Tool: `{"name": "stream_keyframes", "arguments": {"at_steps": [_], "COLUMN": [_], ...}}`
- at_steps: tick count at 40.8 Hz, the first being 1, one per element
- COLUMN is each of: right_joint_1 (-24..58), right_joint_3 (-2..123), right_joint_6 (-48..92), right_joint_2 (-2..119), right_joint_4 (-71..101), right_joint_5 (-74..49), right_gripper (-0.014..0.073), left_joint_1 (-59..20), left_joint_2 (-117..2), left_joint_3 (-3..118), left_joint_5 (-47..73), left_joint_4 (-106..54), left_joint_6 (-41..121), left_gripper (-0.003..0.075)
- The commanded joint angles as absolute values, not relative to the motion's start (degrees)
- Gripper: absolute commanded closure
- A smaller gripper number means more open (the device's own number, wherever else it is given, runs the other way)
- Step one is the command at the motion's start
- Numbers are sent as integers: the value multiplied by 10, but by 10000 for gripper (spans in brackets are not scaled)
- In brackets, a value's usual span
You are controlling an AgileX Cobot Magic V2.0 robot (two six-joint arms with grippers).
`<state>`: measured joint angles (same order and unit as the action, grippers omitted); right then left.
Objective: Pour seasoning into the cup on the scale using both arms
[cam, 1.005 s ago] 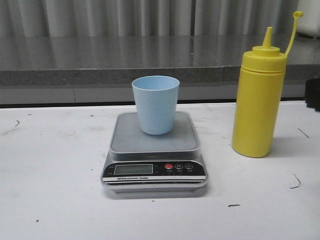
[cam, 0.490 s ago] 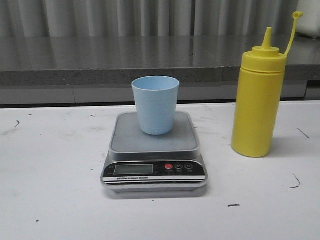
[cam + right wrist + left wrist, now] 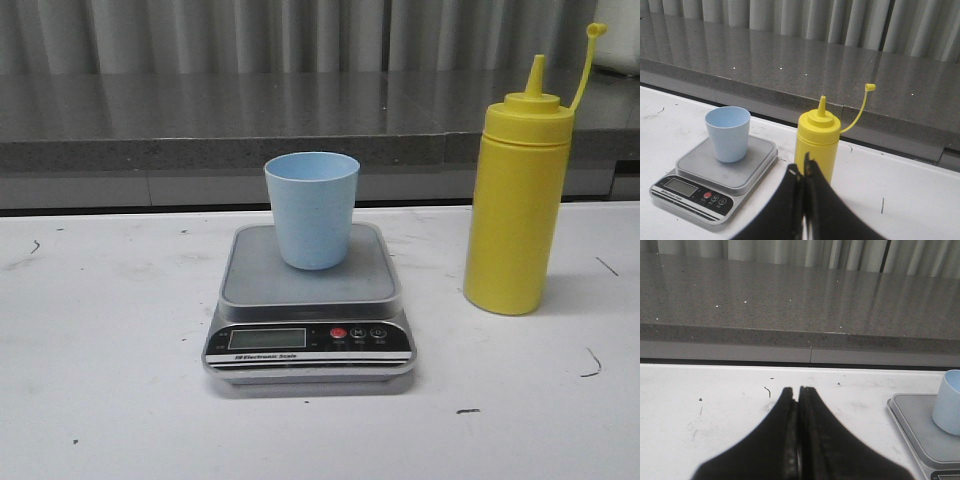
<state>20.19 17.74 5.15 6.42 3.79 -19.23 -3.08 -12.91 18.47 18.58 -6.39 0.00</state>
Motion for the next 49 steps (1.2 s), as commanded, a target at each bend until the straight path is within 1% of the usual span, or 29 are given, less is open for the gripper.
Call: {"name": "stream_keyframes", "arguments": {"at_steps": [1,33,39,49], "right_joint_1": [201,201,201,201], "right_joint_3": [199,199,199,199], "right_joint_6": [58,58,58,58], "right_joint_2": [69,69,69,69], "right_joint_4": [31,31,31,31], "right_joint_5": [-153,-153,-153,-153], "right_gripper": [701,701,701,701], "left_joint_1": [-28,-28,-28,-28], "left_joint_2": [-136,-132,-92,11], "left_joint_3": [200,186,146,49], "left_joint_5": [139,129,106,94], "left_joint_4": [-70,-65,-65,-65], "left_joint_6": [-5,-5,-21,-25], "left_gripper": [740,740,740,740]}}
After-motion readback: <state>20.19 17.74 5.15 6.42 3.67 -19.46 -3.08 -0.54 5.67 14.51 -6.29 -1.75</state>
